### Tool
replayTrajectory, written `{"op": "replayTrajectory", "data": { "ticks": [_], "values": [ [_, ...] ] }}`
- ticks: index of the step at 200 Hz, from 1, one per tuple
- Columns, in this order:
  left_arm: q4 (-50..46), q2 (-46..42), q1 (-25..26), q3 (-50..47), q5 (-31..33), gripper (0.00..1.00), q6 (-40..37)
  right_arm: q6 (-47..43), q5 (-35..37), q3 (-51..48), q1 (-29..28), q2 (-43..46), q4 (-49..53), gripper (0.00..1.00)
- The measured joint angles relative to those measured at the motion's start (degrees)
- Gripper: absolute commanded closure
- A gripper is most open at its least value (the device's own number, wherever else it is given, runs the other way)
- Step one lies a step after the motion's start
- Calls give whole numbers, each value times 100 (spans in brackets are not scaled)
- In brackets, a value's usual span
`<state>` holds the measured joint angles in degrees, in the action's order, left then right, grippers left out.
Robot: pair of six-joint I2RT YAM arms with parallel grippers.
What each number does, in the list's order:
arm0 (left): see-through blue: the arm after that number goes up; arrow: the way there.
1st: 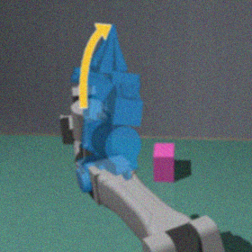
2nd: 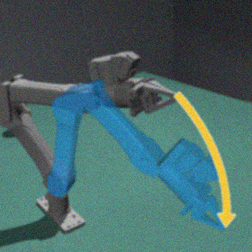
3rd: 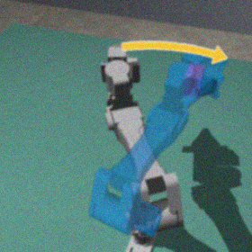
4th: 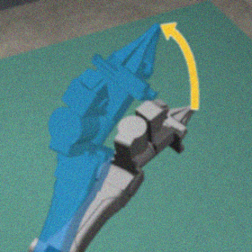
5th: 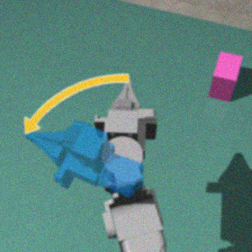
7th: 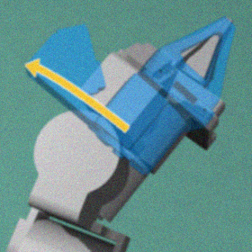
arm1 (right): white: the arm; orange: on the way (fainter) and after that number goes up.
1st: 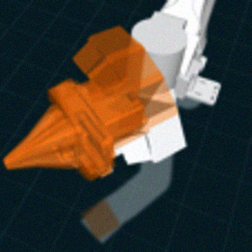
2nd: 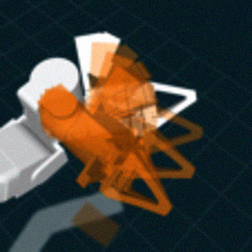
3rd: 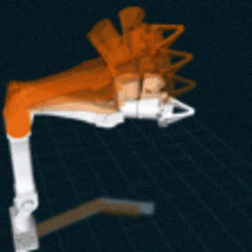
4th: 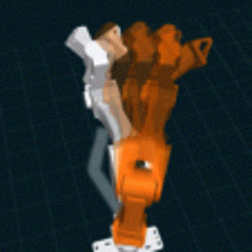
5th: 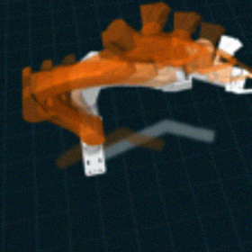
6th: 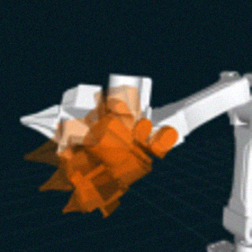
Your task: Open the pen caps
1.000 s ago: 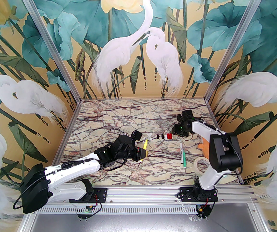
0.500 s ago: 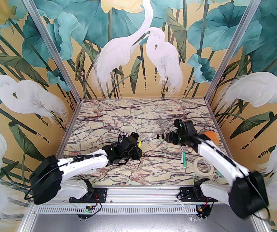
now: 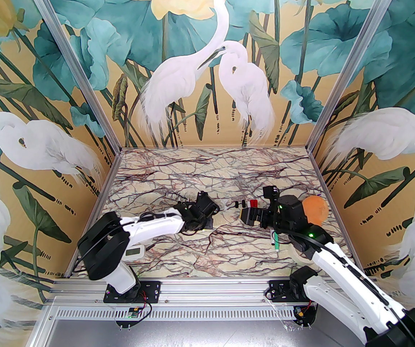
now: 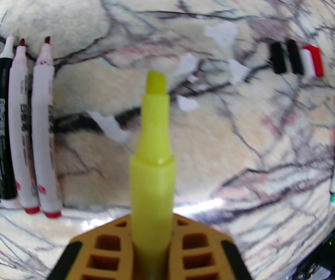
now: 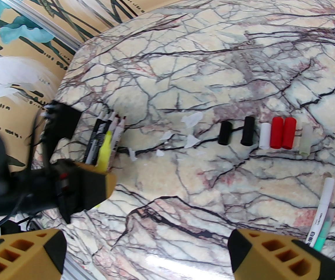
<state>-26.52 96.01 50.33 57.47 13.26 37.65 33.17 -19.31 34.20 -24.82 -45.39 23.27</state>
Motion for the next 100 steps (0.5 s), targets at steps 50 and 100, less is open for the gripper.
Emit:
{"op": "replayTrajectory", "data": {
  "ticks": [50, 100],
  "values": [
    [-275, 557, -122, 352, 369, 92, -133, 31, -26, -17, 0, 50, 0, 0],
    [-409, 881, -127, 610, 649, 90, -267, 76, -22, -42, 0, 39, 2, 0]
  ]
}}
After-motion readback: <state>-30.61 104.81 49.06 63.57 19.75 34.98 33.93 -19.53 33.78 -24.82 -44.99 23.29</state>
